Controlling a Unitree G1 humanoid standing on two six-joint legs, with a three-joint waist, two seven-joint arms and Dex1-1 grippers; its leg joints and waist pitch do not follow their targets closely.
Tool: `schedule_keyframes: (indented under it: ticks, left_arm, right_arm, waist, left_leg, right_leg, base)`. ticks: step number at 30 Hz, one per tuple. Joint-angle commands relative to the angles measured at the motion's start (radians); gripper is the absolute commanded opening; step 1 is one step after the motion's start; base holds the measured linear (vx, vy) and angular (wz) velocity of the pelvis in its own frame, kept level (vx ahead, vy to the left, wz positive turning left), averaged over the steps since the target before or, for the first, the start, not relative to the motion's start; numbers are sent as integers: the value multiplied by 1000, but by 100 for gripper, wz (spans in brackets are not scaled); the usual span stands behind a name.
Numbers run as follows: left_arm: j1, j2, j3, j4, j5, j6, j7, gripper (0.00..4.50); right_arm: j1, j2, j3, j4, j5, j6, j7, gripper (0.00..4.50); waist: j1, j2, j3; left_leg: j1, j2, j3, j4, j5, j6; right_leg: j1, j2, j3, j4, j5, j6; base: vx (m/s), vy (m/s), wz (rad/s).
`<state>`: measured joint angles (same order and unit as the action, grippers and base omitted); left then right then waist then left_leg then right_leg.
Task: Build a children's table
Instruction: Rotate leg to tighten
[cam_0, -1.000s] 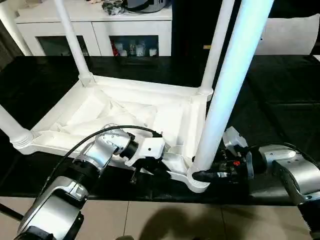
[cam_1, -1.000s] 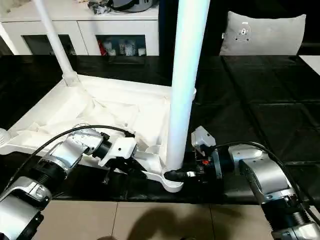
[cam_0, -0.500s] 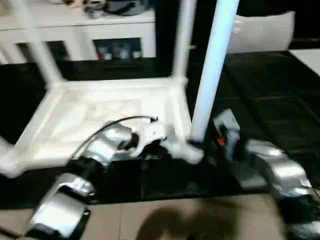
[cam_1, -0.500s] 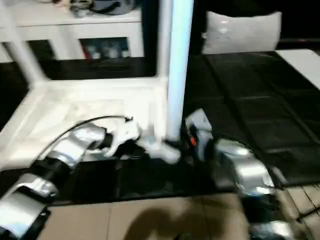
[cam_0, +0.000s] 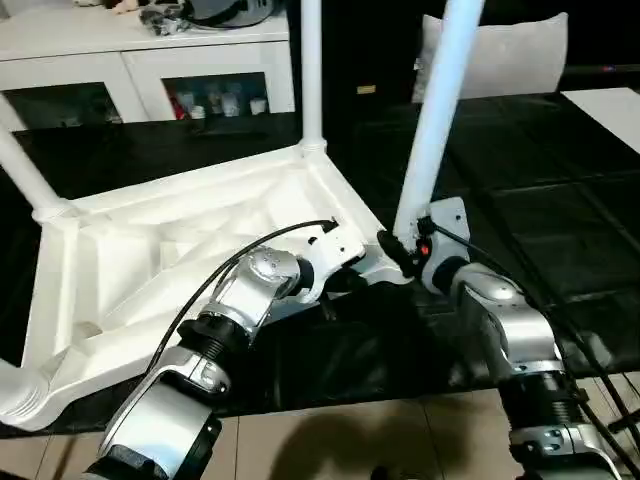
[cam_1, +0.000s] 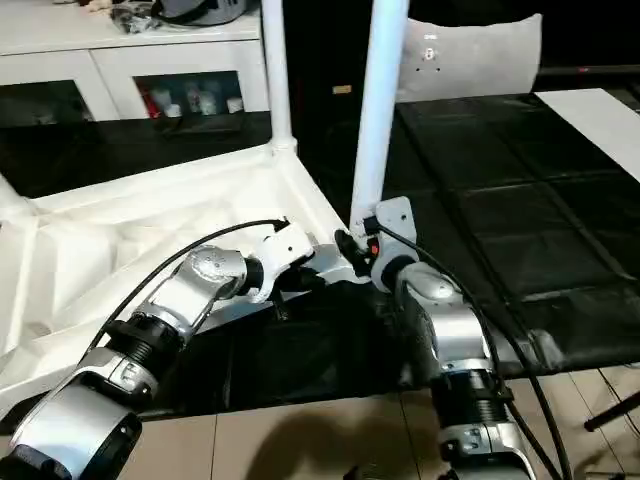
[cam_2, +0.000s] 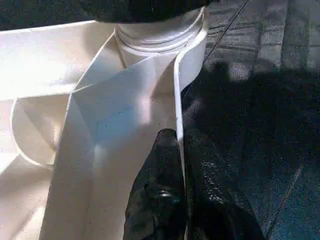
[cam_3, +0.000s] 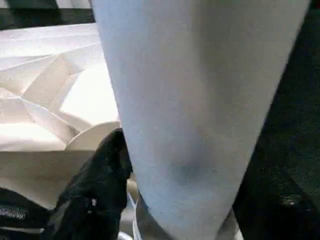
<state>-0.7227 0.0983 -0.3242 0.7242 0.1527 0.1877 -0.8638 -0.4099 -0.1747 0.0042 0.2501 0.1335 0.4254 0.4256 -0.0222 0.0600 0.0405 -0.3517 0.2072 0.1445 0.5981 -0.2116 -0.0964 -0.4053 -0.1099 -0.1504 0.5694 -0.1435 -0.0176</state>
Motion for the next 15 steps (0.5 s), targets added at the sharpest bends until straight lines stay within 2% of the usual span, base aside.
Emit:
schedule_keyframes:
  ticks: [1, 2, 4, 5, 9, 10, 11, 12, 15]
  left_arm:
    - [-5, 19, -29, 3, 12, -84, -37, 0]
    - [-4, 20, -29, 3, 12, -84, -37, 0]
    - [-2, 28, -30, 4, 13, -91, -45, 0]
    - [1, 40, -35, 6, 18, -113, -60, 0]
    - [25, 99, -57, 3, 10, -194, -166, 0]
    - [27, 104, -60, 1, 7, -202, -179, 0]
    - [32, 115, -67, 1, -2, -235, -212, 0]
    - [35, 120, -71, 0, -8, -256, -235, 0]
    - [46, 142, -88, -10, -21, -308, -313, 0]
  right_arm:
    - [39, -25, 39, -47, 52, 19, 117, 322]
    - [39, -26, 39, -47, 52, 18, 118, 331]
    - [46, -41, 38, -49, 52, 14, 138, 355]
    - [53, -60, 37, -50, 54, 8, 163, 361]
    - [107, -199, 67, -126, 109, -22, 408, 396]
    - [113, -215, 72, -135, 113, -26, 433, 405]
    - [122, -247, 80, -145, 118, -40, 476, 405]
    - [123, -262, 84, -145, 118, -52, 499, 405]
    - [119, -303, 90, -133, 121, -75, 581, 405]
  waist:
    - [9, -13, -67]
    - [10, -17, -67]
    - [13, -15, -67]
    - [15, -16, -66]
    - [23, -18, -65]
    - [26, -22, -65]
    - [33, -19, -65]
    - [33, -24, -64]
    - [36, -23, -65]
  left_leg:
    - [-18, 2, 11, -62, -149, 125]
    - [-20, 4, 11, -62, -145, 129]
    - [-19, 5, 11, -62, -141, 126]
    - [-18, 3, 12, -63, -153, 119]
    - [-19, 5, 13, -62, -166, 130]
    - [-19, 6, 13, -62, -164, 134]
    - [-18, 8, 12, -64, -159, 139]
    - [-17, 8, 14, -63, -163, 135]
    - [-17, 8, 13, -63, -168, 132]
  right_leg:
    - [77, -34, 46, -77, -333, -145]
    - [77, -33, 47, -74, -318, -148]
    - [76, -35, 47, -72, -313, -154]
    - [76, -35, 46, -76, -339, -151]
    - [77, -34, 48, -77, -349, -138]
    - [77, -35, 48, -78, -348, -136]
    - [75, -36, 49, -75, -341, -143]
    - [73, -35, 49, -76, -349, -144]
    - [73, -37, 49, -76, -362, -144]
  base:
    - [0, 0, 0]
    - [0, 0, 0]
    - [0, 0, 0]
    - [0, 0, 0]
    - [0, 0, 0]
    - [0, 0, 0]
    - [0, 0, 0]
    - [0, 0, 0]
    - [0, 0, 0]
